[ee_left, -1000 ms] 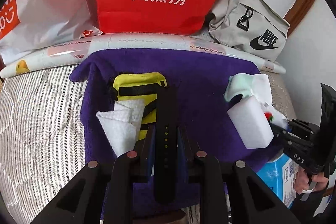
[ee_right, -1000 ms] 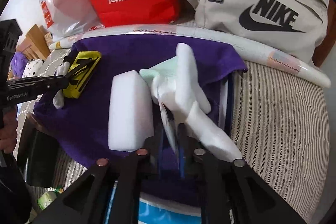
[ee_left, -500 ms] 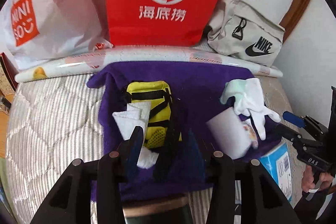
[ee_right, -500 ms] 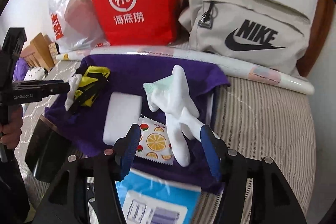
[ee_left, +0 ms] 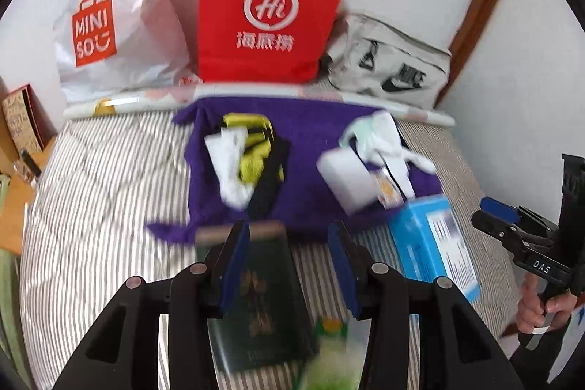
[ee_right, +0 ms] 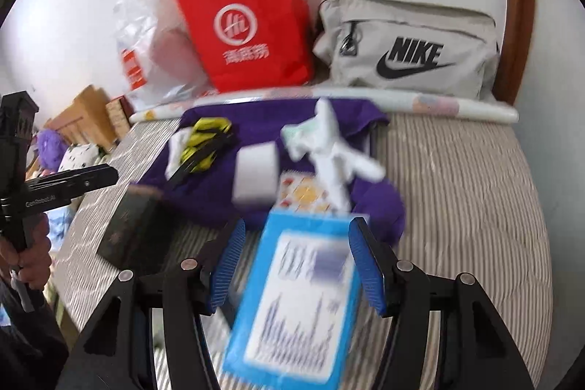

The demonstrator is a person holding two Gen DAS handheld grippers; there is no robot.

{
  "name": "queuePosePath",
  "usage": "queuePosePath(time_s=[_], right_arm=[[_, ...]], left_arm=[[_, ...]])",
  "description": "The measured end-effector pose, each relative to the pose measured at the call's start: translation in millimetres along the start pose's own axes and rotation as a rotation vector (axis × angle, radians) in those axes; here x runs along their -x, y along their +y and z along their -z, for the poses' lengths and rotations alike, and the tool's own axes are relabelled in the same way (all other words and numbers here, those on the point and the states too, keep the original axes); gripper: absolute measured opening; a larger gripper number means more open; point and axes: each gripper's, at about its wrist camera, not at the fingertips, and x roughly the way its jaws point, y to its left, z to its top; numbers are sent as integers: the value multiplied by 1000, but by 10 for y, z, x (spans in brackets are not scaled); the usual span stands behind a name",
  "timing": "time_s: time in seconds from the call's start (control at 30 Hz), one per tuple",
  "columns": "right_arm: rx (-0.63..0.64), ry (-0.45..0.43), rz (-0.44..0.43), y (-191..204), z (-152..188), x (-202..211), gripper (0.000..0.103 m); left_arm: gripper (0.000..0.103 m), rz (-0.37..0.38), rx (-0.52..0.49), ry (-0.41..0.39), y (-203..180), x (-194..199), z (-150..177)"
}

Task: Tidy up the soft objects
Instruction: 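Grasp the green tea package with the left tool while the right tool moves back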

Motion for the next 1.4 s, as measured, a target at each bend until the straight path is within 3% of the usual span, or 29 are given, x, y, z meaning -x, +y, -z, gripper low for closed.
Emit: queuePosePath(time_s=[0.27, 0.43, 0.57, 0.9, 1.03, 1.2, 1.27, 1.4], right_arm=[[40, -6, -31, 330, 483, 344, 59], [41, -5, -12, 446, 710, 495, 59], [23, 7, -11, 467, 864, 569, 59], [3, 16, -23, 384, 1163, 684, 59], [2, 31, -22, 368, 1250, 647, 59], [1, 61, -21, 386, 1327, 549, 59], [8, 71, -23, 420, 1329, 506, 59], [29, 77, -34, 518, 1309, 457, 59]], left_arm=[[45, 8, -60, 53, -140, 250, 591], [58, 5, -138, 58, -269, 300, 896], [58, 18, -171, 108, -351, 204, 1118], [60, 21, -282, 138, -527, -90, 1363], [65, -11, -312, 146, -563, -238, 1408], [64, -25, -301, 132, -537, -319, 1412], [51, -42, -295, 130, -517, -333, 1421], [48, 8, -263, 113, -423, -229, 1419]])
